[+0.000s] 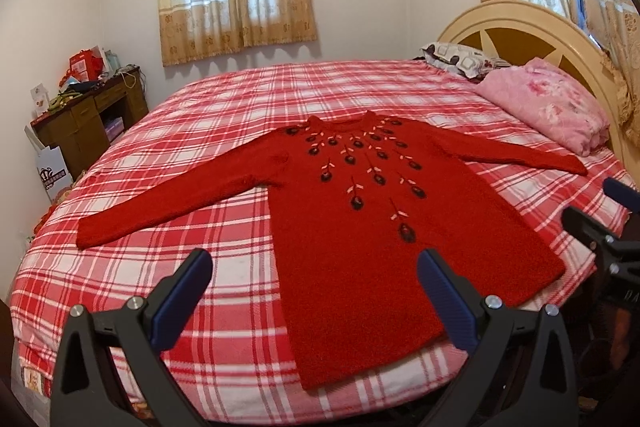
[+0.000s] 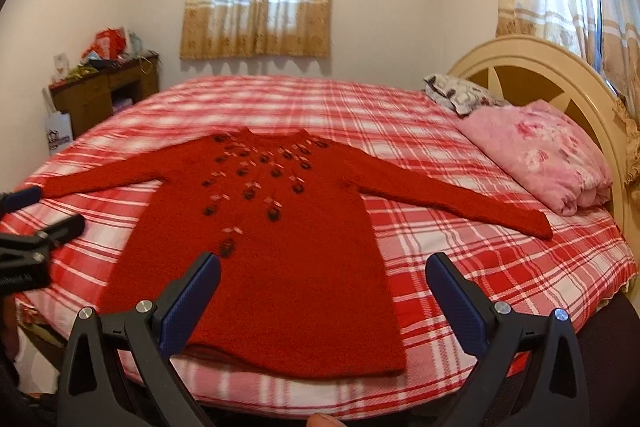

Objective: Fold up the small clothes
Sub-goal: 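Move the right tool to the sweater sleeve and grasp its cuff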

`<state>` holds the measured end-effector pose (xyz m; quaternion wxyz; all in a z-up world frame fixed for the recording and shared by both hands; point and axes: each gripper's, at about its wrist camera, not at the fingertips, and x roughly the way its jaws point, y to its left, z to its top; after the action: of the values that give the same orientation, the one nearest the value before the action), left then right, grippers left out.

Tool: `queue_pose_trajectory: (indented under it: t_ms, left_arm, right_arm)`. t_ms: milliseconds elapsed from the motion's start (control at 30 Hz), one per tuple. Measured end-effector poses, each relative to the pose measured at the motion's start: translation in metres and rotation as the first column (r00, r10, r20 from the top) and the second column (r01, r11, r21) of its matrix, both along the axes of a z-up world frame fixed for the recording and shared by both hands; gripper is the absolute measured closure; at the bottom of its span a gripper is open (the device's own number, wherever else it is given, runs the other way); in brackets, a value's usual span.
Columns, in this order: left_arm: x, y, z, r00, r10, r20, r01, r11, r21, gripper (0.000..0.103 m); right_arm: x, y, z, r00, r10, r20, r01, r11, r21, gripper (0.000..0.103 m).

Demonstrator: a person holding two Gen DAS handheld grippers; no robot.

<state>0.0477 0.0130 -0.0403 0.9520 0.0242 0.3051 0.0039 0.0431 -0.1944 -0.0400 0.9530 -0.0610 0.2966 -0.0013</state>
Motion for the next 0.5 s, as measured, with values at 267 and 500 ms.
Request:
queue_pose_trajectory:
  t_ms: [267, 500]
  left_arm:
    - [0.045, 0.006, -0.024, 0.998, -0.011, -0.063, 0.011, 1.0, 0.009, 0.0]
    - [0.084, 0.012, -0.044, 0.994, -0.009, -0.111, 0.011, 1.0, 0.025, 0.0]
  right_arm:
    - [0.055, -0.051, -0.024, 0.99, -0.103, -0.1, 0.104, 0.995, 0.007, 0.001]
    - [0.1, -0.11, -0.041, 0.96, -0.223, -0.167, 0.223, 0.975, -0.018, 0.001]
